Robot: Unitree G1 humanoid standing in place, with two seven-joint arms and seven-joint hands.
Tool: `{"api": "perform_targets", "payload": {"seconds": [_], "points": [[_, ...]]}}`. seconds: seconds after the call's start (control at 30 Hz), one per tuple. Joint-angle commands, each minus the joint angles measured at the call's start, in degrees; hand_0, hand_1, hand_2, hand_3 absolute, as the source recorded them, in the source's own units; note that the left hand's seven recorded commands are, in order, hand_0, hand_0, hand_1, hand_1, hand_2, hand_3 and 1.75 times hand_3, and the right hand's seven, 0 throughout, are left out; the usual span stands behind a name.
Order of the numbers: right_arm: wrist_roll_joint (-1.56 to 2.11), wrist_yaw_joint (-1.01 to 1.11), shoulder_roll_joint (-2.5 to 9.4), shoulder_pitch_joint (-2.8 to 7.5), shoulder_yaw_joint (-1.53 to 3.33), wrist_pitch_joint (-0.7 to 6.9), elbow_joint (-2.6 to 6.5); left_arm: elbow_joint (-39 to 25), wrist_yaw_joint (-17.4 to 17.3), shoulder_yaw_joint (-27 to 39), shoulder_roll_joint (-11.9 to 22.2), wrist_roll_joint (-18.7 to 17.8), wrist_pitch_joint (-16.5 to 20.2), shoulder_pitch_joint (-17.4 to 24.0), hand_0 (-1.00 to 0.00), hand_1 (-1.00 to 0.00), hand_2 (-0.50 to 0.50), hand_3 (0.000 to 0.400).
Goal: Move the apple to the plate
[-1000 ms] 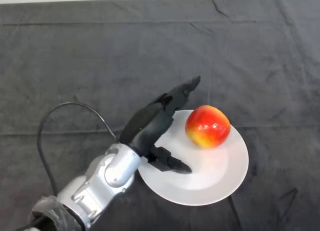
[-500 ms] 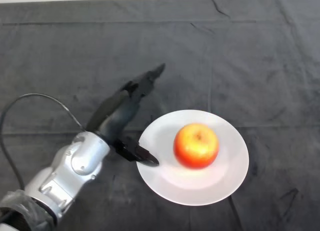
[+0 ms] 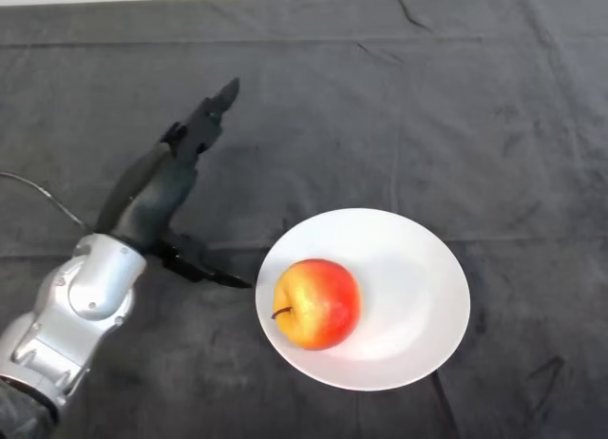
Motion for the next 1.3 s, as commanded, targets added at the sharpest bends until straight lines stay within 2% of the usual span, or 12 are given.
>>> {"api": "perform_targets", "payload": {"seconds": [0.03, 0.3, 0.6, 0.67, 0.8, 0.9, 1.0, 1.3], "points": [[1.24, -0.28, -0.84, -0.10, -0.83, -0.25, -1.38, -0.58, 0.34, 2.37, 3.08, -0.85, -1.14, 2.60, 0.00, 0.00, 0.00, 0.000], [1.25, -0.29, -0.83, -0.09, -0.82, -0.25, -1.40, -1.34, 3.48, 4.86, 1.15, 0.58, 0.92, 3.00, 0.00, 0.00, 0.00, 0.000], [1.26, -0.31, -0.81, -0.07, -0.82, -0.25, -1.44, -2.14, 3.89, 6.44, -0.02, 1.39, 1.71, 3.34, 0.00, 0.00, 0.00, 0.000], [1.27, -0.31, -0.81, -0.07, -0.82, -0.26, -1.45, -2.01, 1.55, 9.19, 2.57, -1.18, -0.18, 5.47, 0.00, 0.00, 0.00, 0.000], [1.27, -0.31, -0.82, -0.07, -0.81, -0.25, -1.45, 0.32, -1.23, 17.76, 8.01, -7.39, -4.36, 12.33, 0.00, 0.00, 0.00, 0.000], [1.27, -0.30, -0.84, -0.08, -0.81, -0.24, -1.42, 4.56, -2.19, 23.45, 9.92, -11.11, -7.03, 15.63, 0.00, 0.00, 0.00, 0.000], [1.27, -0.29, -0.87, -0.10, -0.81, -0.23, -1.37, 9.83, -2.30, 27.15, 10.17, -13.26, -8.87, 15.99, 0.00, 0.00, 0.00, 0.000], [1.27, -0.21, -0.98, -0.19, -0.82, -0.19, -1.14, 22.39, -2.01, 32.79, 8.30, -16.69, -12.11, 11.99, 0.00, 0.00, 0.00, 0.000]]}}
